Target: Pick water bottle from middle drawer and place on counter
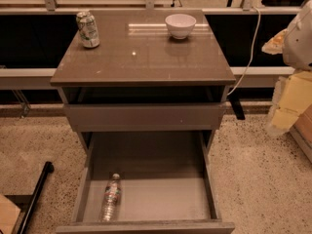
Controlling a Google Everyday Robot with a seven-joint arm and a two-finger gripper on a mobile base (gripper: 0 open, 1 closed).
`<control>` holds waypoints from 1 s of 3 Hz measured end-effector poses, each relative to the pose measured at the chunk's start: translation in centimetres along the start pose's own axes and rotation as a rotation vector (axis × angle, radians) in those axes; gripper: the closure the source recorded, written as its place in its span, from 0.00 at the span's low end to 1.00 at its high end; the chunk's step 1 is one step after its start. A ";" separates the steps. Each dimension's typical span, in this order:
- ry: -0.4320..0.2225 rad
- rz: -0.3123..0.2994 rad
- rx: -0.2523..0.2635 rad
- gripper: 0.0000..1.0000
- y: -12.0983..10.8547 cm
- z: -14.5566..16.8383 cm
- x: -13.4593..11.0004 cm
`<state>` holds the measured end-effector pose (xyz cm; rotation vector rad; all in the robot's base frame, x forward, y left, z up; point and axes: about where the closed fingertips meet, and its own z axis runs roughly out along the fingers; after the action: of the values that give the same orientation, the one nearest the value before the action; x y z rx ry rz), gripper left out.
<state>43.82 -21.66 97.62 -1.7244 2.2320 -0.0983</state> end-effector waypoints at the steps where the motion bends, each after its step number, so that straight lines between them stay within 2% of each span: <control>1: -0.003 0.003 0.005 0.00 0.0 -0.1 -0.1; 2: -0.008 0.076 0.012 0.00 -0.4 1.1 -0.6; 3: -0.021 0.236 0.020 0.00 -1.2 3.8 -0.9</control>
Offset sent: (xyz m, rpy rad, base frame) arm 0.0270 0.0174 -0.0346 0.0821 0.0208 -0.2295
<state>46.26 -20.57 94.46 -1.4322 2.3910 -0.0485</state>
